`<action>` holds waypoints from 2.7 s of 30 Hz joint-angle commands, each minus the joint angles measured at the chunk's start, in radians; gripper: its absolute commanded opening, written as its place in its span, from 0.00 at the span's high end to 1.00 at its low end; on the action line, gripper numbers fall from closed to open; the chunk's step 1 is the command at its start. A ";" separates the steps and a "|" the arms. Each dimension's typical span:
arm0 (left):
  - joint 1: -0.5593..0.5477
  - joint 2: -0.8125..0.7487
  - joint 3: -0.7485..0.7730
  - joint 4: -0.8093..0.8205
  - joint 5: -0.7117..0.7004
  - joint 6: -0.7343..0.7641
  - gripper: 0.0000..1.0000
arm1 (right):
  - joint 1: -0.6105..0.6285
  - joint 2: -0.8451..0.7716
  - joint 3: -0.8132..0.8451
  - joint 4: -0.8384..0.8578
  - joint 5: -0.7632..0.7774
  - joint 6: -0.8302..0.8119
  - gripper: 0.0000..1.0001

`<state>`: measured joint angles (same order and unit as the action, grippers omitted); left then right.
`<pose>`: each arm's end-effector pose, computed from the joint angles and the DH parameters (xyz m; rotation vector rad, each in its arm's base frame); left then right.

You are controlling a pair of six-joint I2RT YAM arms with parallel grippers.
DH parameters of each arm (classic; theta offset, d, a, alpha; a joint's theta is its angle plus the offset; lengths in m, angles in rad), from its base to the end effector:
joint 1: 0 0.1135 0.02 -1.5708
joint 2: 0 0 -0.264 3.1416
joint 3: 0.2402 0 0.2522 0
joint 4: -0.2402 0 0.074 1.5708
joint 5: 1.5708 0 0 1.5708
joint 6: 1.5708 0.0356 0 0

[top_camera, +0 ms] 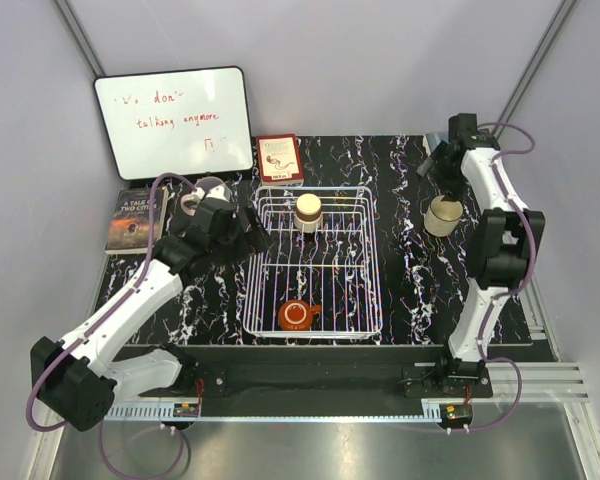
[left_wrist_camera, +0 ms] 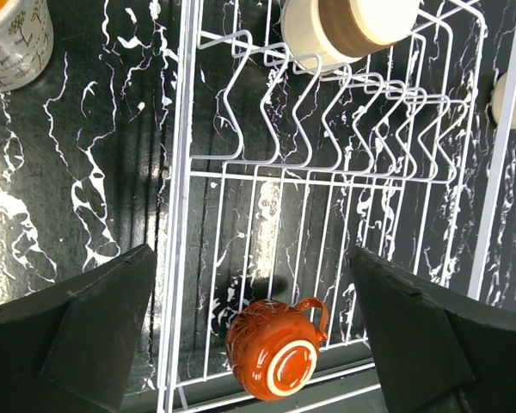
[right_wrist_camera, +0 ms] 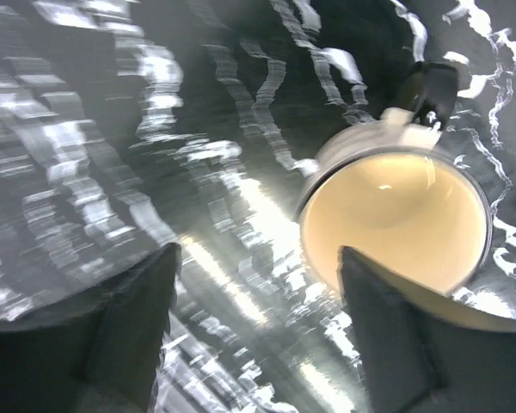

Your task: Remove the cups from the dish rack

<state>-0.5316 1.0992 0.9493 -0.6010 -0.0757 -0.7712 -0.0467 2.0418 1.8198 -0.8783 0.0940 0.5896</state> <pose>0.2007 -0.1149 0.2967 -0.3244 2.3662 -0.5573 0.4409 -0.0240 0.2558 0.8616 2.5203 0.0505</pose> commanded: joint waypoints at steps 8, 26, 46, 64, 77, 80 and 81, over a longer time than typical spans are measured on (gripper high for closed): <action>-0.048 0.260 0.270 0.003 -0.099 0.223 0.02 | 0.174 -0.521 -0.223 0.237 -0.261 -0.040 0.00; -0.116 0.830 0.785 -0.046 -0.139 0.286 0.01 | 0.271 -1.086 -0.706 0.334 -0.382 -0.007 0.02; -0.096 1.044 0.918 -0.046 -0.194 0.274 0.15 | 0.286 -1.103 -0.798 0.317 -0.369 -0.007 0.03; -0.149 0.794 0.810 0.017 -0.318 0.300 1.00 | 0.295 -1.106 -0.775 0.317 -0.340 -0.017 0.03; -0.162 0.270 0.512 0.216 0.068 0.259 1.00 | 0.295 -1.046 -0.668 0.346 -0.353 0.018 0.02; -0.137 0.107 0.291 0.455 0.296 0.172 1.00 | 0.295 -1.046 -0.660 0.410 -0.410 0.053 0.02; -0.111 0.072 0.173 0.528 0.407 0.139 1.00 | 0.295 -1.046 -0.654 0.432 -0.451 0.067 0.02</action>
<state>-0.6838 1.2911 1.3594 -0.3740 -0.0364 -0.5312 0.2405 0.9993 1.1141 -0.5579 -0.2619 0.6075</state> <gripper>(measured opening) 0.712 0.982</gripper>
